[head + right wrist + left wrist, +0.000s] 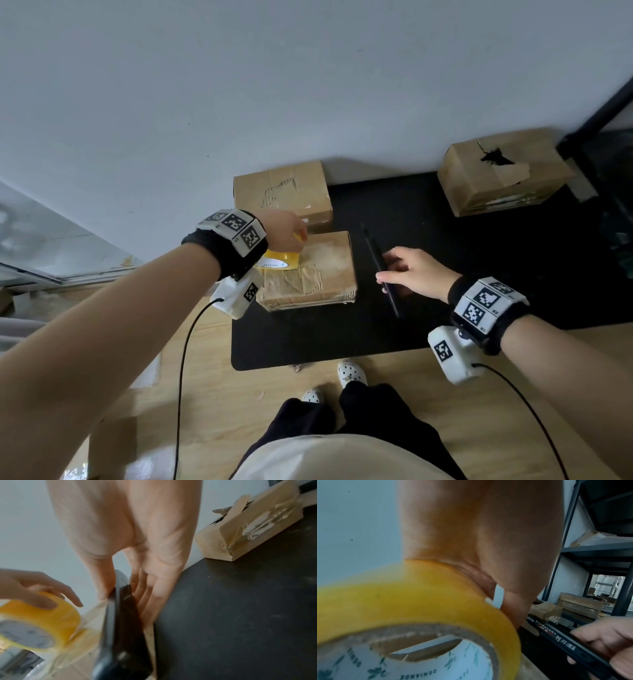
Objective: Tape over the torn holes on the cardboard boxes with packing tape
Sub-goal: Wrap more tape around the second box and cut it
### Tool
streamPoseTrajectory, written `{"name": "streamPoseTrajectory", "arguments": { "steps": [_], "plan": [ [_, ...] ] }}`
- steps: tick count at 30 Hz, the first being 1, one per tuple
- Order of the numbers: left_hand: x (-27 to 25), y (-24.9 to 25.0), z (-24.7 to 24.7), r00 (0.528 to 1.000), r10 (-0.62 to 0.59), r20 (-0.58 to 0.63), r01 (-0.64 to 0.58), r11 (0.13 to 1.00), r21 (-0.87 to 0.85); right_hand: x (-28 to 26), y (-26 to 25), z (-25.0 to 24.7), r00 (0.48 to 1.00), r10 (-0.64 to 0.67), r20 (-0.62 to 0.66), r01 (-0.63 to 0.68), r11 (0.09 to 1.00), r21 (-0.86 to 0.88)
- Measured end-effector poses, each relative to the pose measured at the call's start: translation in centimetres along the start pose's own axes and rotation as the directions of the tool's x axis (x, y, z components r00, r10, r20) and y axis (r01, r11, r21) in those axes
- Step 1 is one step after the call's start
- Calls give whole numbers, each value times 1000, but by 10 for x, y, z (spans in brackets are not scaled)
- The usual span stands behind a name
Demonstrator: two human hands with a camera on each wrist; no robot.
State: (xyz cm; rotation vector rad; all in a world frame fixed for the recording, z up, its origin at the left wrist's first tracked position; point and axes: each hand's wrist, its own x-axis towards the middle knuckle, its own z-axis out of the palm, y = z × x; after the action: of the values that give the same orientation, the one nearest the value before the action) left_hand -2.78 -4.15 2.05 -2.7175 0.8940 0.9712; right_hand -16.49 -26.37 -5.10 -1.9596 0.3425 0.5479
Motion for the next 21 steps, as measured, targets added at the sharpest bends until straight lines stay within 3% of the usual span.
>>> {"name": "streamPoseTrajectory", "arguments": {
  "steps": [3, 8, 21],
  "plan": [
    [-1, -2, -1, 1000, 1, -9, -1, 1000, -20, -11, -22, 12, 985, -21, 174, -25, 965, 259],
    [-3, -6, 1, 1000, -2, -19, 0, 997, -77, -11, -33, 39, 950, -59, 306, -58, 931, 360],
    [0, -11, 7, 998, 25, -66, -32, 992, -118, -5, -42, 59, 946, -29, 323, -111, 907, 405]
  ]
}}
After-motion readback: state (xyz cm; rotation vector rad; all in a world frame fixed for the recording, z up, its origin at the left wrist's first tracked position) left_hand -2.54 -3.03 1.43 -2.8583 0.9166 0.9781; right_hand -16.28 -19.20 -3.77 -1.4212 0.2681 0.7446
